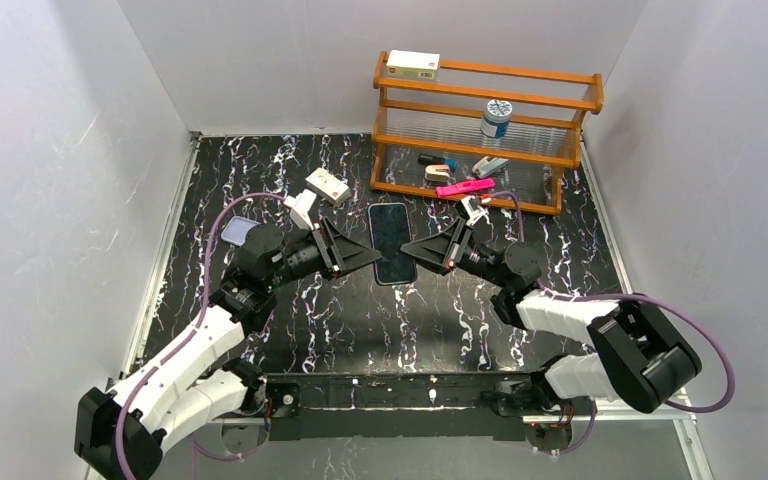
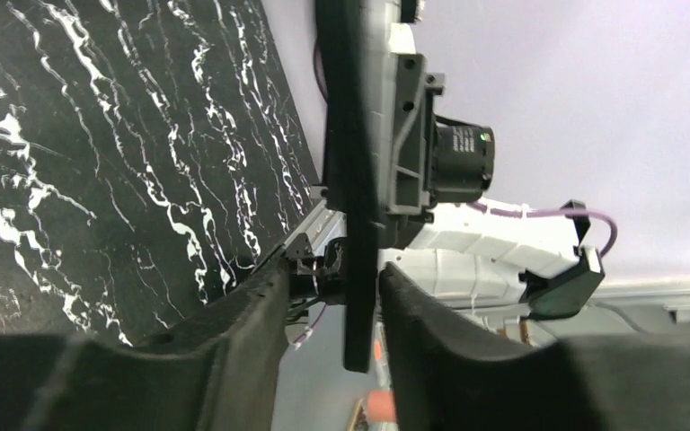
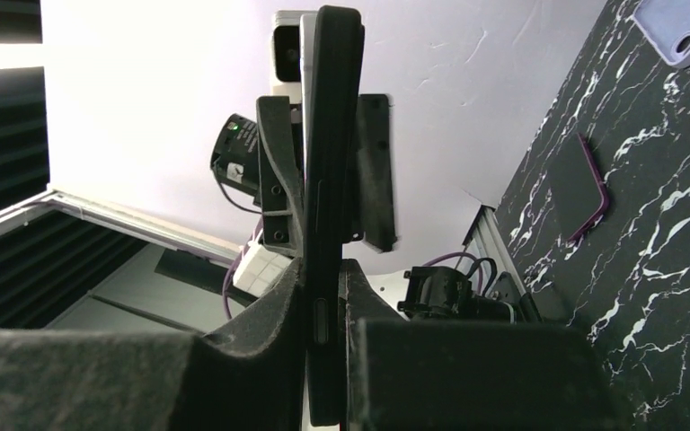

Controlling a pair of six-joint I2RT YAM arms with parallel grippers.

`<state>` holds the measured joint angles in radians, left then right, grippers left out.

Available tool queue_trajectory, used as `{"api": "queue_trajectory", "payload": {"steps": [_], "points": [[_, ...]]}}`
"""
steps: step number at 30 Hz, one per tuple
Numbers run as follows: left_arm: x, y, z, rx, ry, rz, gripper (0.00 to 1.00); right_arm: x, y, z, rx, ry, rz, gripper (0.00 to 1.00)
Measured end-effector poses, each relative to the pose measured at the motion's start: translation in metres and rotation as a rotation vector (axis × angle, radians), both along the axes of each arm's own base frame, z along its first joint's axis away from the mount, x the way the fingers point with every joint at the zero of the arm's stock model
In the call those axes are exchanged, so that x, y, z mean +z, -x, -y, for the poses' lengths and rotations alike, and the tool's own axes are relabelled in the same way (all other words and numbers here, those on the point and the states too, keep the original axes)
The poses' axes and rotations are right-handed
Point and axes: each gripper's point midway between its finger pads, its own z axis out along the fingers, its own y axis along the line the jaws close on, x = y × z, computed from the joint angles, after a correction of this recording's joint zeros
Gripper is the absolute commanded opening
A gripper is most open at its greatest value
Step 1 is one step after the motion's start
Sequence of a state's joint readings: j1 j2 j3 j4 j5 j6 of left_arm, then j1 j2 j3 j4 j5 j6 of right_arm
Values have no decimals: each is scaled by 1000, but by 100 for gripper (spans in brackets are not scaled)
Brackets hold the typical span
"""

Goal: Put the phone into the phone case

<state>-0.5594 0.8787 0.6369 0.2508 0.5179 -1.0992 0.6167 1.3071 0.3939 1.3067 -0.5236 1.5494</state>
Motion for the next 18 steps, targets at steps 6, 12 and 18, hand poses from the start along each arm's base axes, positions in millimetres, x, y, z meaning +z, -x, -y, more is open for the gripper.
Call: {"api": "queue_trajectory", "payload": {"steps": [6,12,18], "points": [[-6,-2,-3,29,-20,-25,62,7,9,2,21,-2,48,3],[1,-6,-7,67,-21,-19,64,6,23,3,71,20,85,4],[21,-12,-5,86,41,18,65,-1,43,4,144,48,117,4]]}}
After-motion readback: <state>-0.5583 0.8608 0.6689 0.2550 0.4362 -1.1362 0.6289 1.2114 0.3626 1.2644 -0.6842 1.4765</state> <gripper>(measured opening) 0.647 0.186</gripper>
